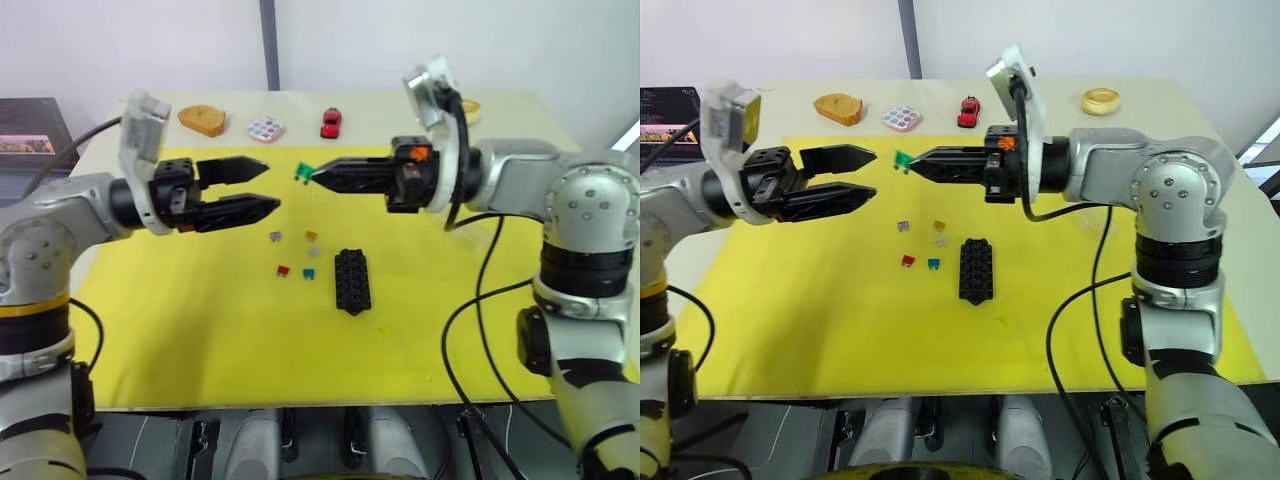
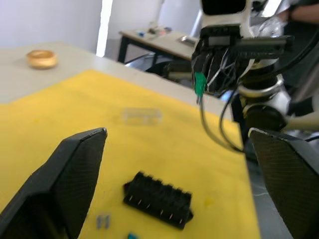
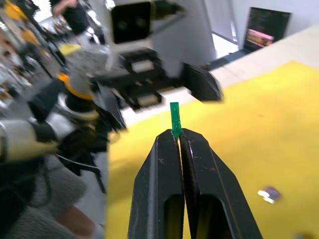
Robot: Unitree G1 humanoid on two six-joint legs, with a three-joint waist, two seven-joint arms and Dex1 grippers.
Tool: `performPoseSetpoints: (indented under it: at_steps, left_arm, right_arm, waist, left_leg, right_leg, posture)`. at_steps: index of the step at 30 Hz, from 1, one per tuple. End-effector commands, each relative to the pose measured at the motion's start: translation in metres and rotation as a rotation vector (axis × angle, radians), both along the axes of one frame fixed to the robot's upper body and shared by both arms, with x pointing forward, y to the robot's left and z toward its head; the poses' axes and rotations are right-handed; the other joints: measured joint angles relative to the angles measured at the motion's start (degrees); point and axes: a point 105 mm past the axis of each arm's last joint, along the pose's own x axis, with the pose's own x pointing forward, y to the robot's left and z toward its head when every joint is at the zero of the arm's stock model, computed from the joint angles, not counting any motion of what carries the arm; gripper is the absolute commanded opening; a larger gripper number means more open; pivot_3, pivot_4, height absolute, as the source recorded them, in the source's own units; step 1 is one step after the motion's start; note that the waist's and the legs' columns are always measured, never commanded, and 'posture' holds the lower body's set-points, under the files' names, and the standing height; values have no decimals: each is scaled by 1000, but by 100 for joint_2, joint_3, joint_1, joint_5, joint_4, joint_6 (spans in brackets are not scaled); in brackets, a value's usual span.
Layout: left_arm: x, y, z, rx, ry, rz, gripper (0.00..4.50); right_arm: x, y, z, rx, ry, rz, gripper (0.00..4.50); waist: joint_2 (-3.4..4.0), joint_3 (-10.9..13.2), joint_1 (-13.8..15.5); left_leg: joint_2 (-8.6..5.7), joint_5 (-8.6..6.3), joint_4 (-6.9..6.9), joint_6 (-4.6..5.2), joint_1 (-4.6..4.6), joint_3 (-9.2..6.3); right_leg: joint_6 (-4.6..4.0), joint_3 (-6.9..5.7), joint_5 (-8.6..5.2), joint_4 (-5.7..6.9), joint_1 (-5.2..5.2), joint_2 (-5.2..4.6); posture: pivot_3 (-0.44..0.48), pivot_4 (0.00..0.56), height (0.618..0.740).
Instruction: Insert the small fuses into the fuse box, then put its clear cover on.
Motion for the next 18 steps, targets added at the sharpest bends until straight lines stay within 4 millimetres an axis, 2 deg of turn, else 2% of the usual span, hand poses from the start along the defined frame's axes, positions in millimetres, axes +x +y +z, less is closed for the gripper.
performPoseSetpoints:
  at_steps: [1, 5, 7, 10, 14, 18]
  left_arm:
    - [4, 10, -16, 146, -93, 118, 4478]
    - [-13, 0, -57, 262, -117, 52, 4478]
    - [-18, -6, -69, 271, -122, 37, 4478]
    - [-29, -17, -86, 311, -139, -1, 4478]
    - [-38, -25, -100, 329, -145, -27, 4478]
    - [-43, -34, -105, 326, -148, -53, 4478]
  right_arm:
    - [-7, -11, -9, -123, -171, 83, 0]
    - [-9, -27, -47, -318, -283, 164, 0]
    - [-10, -32, -63, -370, -306, 192, 0]
    - [-11, -33, -76, -382, -323, 207, 0]
    - [-16, -34, -92, -392, -316, 208, 0]
    - [-20, -35, -105, -391, -307, 195, 0]
  waist:
    - [0, 0, -14]
    - [0, 0, -15]
    - [0, 0, -12]
    - [0, 1, -6]
    - [0, 1, 2]
    - [0, 1, 14]
  left_leg:
    - [0, -2, -3, 1, 1, 2]
    - [1, 2, -27, -5, 6, 12]
    - [3, 5, -32, -12, 6, 12]
    - [5, 23, -36, -42, 6, 12]
    - [6, 22, -37, -43, 9, 8]
    - [5, 17, -37, -45, 8, 3]
  right_leg:
    - [1, 1, 0, -5, 0, 0]
    - [0, 6, 0, -21, -5, 0]
    - [0, 6, 0, -24, -5, 0]
    - [-1, 6, 0, -24, -9, -1]
    - [-4, 6, 0, -24, -7, -3]
    - [-6, 5, 0, -26, -6, -8]
  posture:
    - [0, 150, 740]
    - [0, 150, 740]
    - [0, 150, 740]
    - [0, 150, 740]
    - [0, 150, 740]
    - [0, 150, 740]
